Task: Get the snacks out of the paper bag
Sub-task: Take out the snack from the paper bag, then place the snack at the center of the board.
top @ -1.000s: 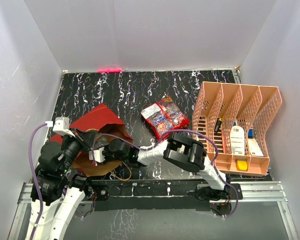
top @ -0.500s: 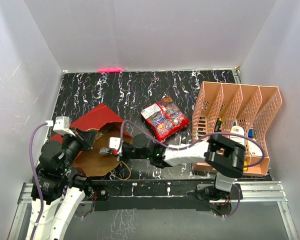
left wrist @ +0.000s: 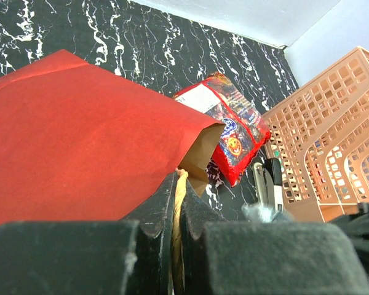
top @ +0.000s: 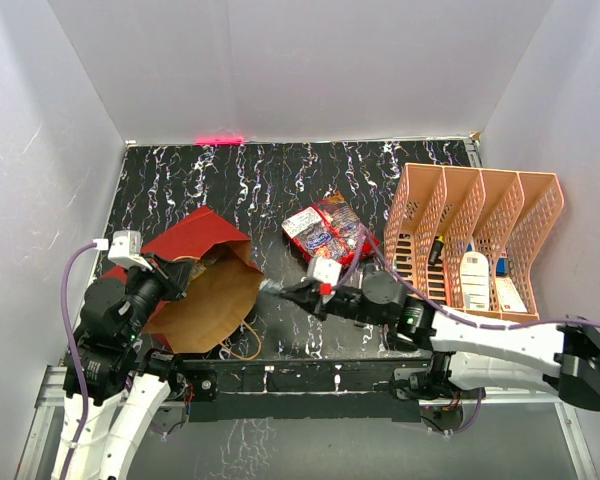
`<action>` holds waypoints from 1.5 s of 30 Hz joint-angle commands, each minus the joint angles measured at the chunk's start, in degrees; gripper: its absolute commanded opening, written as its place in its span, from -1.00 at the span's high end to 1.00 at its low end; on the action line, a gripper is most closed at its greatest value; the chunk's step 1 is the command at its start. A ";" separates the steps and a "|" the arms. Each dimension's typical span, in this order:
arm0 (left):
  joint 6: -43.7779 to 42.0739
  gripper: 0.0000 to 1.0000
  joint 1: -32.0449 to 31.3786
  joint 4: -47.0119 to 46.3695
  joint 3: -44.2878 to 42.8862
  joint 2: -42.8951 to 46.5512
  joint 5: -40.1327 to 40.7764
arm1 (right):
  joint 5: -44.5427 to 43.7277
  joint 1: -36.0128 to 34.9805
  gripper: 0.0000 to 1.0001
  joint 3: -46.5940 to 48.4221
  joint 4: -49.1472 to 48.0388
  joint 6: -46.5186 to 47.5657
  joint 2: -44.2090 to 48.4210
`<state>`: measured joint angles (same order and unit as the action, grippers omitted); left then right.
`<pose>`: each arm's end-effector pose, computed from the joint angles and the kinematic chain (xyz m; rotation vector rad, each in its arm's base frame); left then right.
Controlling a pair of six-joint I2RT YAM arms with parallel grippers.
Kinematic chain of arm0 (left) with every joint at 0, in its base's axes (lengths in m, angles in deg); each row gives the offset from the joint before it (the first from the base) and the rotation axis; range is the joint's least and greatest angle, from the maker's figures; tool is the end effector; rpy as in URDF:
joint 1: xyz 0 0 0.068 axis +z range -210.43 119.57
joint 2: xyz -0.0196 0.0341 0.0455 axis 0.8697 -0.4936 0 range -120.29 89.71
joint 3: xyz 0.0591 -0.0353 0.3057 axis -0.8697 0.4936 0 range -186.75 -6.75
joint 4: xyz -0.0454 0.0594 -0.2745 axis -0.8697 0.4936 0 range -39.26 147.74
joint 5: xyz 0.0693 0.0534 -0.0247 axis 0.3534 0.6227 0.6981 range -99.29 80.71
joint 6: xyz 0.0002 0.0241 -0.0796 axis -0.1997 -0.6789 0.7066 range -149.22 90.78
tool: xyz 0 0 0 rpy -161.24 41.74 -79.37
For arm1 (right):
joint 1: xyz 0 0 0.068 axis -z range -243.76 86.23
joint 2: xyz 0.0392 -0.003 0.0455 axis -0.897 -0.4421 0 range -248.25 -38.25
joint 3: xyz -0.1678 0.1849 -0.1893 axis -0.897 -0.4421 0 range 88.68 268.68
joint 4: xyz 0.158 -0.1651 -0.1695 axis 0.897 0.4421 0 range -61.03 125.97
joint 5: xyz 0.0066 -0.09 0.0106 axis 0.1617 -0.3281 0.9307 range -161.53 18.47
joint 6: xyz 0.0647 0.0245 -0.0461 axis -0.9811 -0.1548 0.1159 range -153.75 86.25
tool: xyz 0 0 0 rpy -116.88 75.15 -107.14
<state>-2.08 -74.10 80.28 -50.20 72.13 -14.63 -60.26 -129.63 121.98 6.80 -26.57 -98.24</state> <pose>0.0867 -0.0281 0.3680 -0.1230 1.6665 -0.6190 0.1014 0.2609 0.2993 -1.1546 1.2945 0.9308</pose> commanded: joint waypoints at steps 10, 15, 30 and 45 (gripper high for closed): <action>0.01 1.00 0.36 -0.71 -0.16 -1.11 0.81 | -34.55 19.53 0.85 6.98 8.40 8.33 -6.41; 0.02 1.00 0.47 -0.58 -0.15 -1.39 0.84 | -44.20 21.80 0.85 14.43 5.26 20.45 -21.88; 0.18 1.00 0.53 -0.74 0.01 -0.26 0.95 | -36.43 22.84 0.85 17.34 3.29 16.97 -37.08; 0.20 1.00 0.63 -0.80 0.02 0.01 1.13 | -32.68 22.83 0.45 18.52 11.56 10.85 -29.82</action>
<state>-1.93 -73.99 80.35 -50.20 71.80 -14.19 -94.84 -107.07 138.33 15.89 -12.78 -134.68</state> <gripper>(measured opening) 0.008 0.170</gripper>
